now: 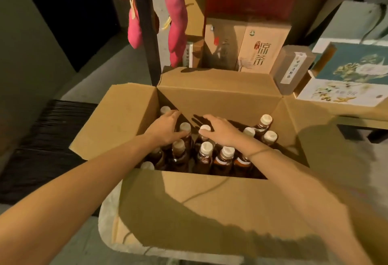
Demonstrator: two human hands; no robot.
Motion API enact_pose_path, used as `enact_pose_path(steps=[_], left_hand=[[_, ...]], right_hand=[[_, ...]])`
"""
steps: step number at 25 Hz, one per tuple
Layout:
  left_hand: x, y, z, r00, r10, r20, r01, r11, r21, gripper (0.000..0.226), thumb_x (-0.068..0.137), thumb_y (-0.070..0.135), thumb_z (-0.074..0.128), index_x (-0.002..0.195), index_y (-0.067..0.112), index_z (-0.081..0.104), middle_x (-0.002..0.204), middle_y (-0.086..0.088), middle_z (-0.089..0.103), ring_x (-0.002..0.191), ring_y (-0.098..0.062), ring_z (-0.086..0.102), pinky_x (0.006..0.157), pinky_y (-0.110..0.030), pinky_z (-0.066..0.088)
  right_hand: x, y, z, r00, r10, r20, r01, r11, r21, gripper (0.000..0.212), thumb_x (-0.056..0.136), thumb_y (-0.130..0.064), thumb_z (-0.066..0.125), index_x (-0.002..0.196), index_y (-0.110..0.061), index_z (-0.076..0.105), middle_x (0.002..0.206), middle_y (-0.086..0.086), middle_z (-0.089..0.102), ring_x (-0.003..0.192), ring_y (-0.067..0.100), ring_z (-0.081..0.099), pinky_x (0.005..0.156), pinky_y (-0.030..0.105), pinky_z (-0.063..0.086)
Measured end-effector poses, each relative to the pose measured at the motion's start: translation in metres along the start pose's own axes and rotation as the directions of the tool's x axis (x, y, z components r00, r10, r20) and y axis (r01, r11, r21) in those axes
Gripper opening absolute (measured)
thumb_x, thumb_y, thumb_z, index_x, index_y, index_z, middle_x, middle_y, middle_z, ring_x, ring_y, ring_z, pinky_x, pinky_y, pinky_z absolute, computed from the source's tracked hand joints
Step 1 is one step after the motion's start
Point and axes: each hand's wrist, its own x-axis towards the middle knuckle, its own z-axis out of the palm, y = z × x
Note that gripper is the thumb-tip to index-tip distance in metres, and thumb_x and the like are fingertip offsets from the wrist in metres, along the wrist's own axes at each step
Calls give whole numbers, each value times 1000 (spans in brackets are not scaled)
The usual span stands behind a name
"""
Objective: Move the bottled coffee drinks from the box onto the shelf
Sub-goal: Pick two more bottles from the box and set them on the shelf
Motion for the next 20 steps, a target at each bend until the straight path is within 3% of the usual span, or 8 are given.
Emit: enact_pose_path(steps=[4, 8, 11, 14, 16, 20], left_hand=[[17, 1, 10, 996, -74, 53, 81, 986, -148, 68, 88, 30, 62, 145, 14, 28, 142, -7, 45, 130, -23, 44, 103, -33, 38], [35, -7, 32, 971, -177, 160, 217, 935, -281, 70, 82, 23, 70, 141, 10, 34, 140, -7, 46, 130, -24, 43, 104, -30, 36], [47, -14, 44, 931, -264, 252, 344, 865, -364, 60, 78, 15, 73, 131, 8, 47, 122, -4, 53, 119, -17, 48, 98, -27, 36], [55, -14, 48, 881, -313, 356, 446, 801, -399, 50, 79, 8, 71, 126, 6, 53, 118, -4, 56, 111, -14, 47, 91, -26, 34], [60, -16, 49, 862, -313, 399, 465, 801, -377, 53, 78, 5, 71, 128, 7, 51, 124, -7, 57, 120, -22, 48, 97, -31, 36], [64, -22, 52, 866, -303, 398, 452, 815, -362, 54, 75, 5, 74, 125, 7, 55, 121, -11, 60, 119, -27, 51, 101, -39, 38]], right_hand=[[18, 13, 9, 999, 2, 46, -8, 990, 140, 66, 91, -27, 59, 147, -11, 27, 151, 8, 33, 139, 24, 32, 111, 36, 30], [41, 20, 19, 989, 3, 147, -29, 984, 173, 70, 87, -23, 65, 145, -10, 29, 151, 8, 33, 138, 23, 32, 109, 32, 30], [55, 29, 22, 985, 67, 159, -107, 960, 260, 70, 82, -17, 70, 142, -11, 35, 147, 8, 37, 135, 24, 35, 107, 32, 32], [59, 43, 30, 982, 102, 157, -146, 943, 300, 60, 75, -8, 76, 129, -10, 49, 132, 9, 52, 125, 25, 47, 106, 37, 37], [61, 49, 36, 979, 107, 174, -159, 933, 322, 53, 74, -7, 76, 121, -13, 54, 122, 7, 58, 119, 25, 52, 104, 41, 40], [65, 49, 39, 968, 137, 212, -199, 931, 306, 37, 76, -13, 75, 108, -18, 58, 111, 2, 62, 110, 22, 56, 98, 41, 45]])
